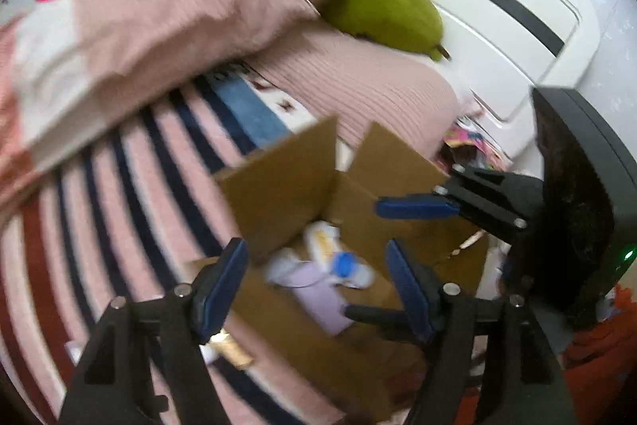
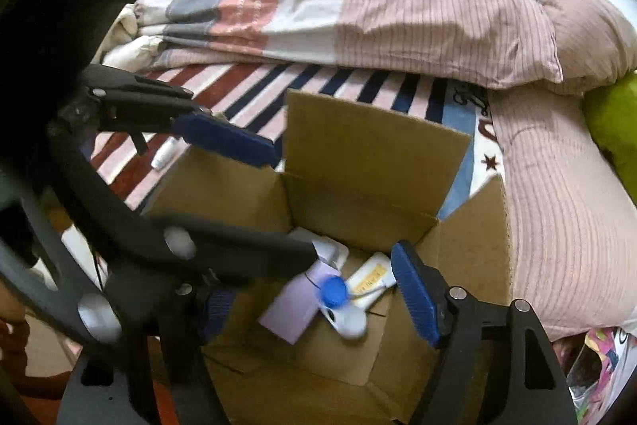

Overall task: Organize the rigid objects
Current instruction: 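Pass the lens case to the left gripper and drop it into the box, then grasp the white earbud case with the right gripper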

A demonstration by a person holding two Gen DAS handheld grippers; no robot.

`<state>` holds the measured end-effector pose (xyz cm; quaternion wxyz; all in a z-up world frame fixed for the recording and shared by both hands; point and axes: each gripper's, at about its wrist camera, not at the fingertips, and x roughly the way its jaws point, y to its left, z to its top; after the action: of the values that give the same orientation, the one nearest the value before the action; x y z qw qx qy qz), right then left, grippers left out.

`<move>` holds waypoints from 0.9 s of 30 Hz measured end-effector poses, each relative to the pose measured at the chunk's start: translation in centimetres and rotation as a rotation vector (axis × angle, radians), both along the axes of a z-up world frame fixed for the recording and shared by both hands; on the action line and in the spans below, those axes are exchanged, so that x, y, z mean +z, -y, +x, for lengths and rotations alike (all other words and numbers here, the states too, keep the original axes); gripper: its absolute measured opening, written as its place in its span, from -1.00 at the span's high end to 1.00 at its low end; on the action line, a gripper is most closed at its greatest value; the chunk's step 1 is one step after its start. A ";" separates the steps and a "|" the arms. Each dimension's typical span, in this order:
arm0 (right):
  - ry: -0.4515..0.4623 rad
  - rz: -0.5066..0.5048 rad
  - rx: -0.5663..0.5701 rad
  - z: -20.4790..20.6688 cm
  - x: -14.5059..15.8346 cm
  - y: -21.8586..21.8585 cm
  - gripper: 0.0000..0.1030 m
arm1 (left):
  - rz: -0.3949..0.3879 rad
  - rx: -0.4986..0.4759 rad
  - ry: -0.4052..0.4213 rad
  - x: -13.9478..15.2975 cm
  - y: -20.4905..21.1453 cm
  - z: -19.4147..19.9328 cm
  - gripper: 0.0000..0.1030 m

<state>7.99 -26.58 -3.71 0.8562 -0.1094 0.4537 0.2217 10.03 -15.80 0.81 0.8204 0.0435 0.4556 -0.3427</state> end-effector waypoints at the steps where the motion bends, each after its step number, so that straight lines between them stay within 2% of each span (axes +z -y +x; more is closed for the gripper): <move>1: 0.010 0.011 0.008 -0.3 0.3 -0.2 -0.37 | 0.000 0.031 0.027 0.5 -1.4 -0.4 -0.34; 2: 0.025 0.026 0.022 -0.7 0.8 -0.8 -0.37 | -0.004 0.056 0.045 0.9 -2.6 -0.6 -0.34; 3: 0.045 0.041 0.043 -1.3 1.4 -1.6 -0.37 | -0.015 0.099 0.073 1.5 -4.7 -1.2 -0.43; 4: 0.066 0.056 0.071 -2.0 2.0 -2.7 -0.37 | -0.022 0.125 0.090 1.6 -5.9 -1.5 -0.63; 6: 0.089 0.084 0.131 -2.9 2.8 -5.1 -0.37 | -0.036 0.192 0.129 1.6 -9.4 -2.7 -0.67; 9: 0.091 0.131 0.225 -4.4 3.1 -9.1 -0.37 | -0.042 0.317 0.149 -0.1 -14.9 -4.2 -0.67; 12: 0.050 0.152 0.300 -5.2 2.0 -13.2 -0.37 | -0.024 0.406 0.154 -2.4 -18.6 -5.3 -0.67; 16: -0.041 0.161 0.338 -5.5 -1.8 -17.2 -0.37 | -0.028 0.471 0.136 -6.3 -22.8 -6.7 -0.67; 18: -0.096 0.169 0.307 -5.1 -4.4 -18.1 -0.37 | -0.034 0.495 0.111 -8.3 -24.5 -7.2 -0.67; 20: -0.143 0.151 0.212 -4.4 -7.3 -18.1 -0.37 | -0.041 0.511 0.089 -10.0 -25.4 -7.6 -0.67; 24: -0.141 0.024 0.043 -2.9 -12.4 -17.1 -0.37 | -0.071 0.517 0.050 -12.2 -26.5 -8.3 -0.67; 27: -0.155 0.016 -0.030 -1.5 -14.4 -16.2 -0.36 | -0.073 0.519 0.037 -12.9 -26.8 -8.6 -0.67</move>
<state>6.50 -10.36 -18.08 0.8226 -0.0782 0.5184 0.2203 1.39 11.00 -12.10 0.8901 -0.0981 0.4236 -0.1364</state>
